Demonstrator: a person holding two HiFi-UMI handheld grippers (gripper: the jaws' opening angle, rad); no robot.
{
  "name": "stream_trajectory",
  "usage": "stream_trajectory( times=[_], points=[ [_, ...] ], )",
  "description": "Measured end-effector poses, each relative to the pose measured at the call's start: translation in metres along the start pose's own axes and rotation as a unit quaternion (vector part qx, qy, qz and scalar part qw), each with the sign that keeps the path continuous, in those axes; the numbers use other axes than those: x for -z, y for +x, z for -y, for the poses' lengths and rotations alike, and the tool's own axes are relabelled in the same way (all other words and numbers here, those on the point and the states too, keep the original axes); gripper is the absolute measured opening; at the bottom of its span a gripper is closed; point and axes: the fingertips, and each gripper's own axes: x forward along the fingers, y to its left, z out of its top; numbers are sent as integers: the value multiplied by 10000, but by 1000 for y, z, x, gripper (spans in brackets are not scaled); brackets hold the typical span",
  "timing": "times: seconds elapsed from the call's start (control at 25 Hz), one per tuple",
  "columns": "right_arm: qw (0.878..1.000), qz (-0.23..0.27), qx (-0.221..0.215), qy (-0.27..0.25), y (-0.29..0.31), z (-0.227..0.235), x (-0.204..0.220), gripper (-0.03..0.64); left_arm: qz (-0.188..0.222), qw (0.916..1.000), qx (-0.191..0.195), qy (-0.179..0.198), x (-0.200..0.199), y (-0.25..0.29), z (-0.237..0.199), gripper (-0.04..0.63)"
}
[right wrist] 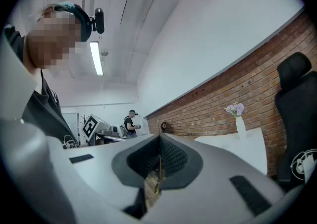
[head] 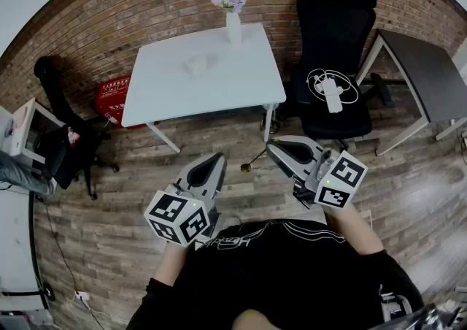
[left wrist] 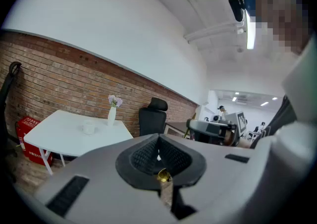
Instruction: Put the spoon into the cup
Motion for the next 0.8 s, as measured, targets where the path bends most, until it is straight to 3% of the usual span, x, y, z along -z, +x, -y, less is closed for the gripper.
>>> stream_trajectory(
  times=[0.44, 0.8],
  points=[
    [9995, -17, -293, -78, -17, 3, -5, -2, 64, 9998, -164, 9, 2, 7, 20, 5],
    [9990, 110, -378, 223, 1, 25, 2, -2, 109, 9991, -392, -66, 7, 11, -9, 3]
  ],
)
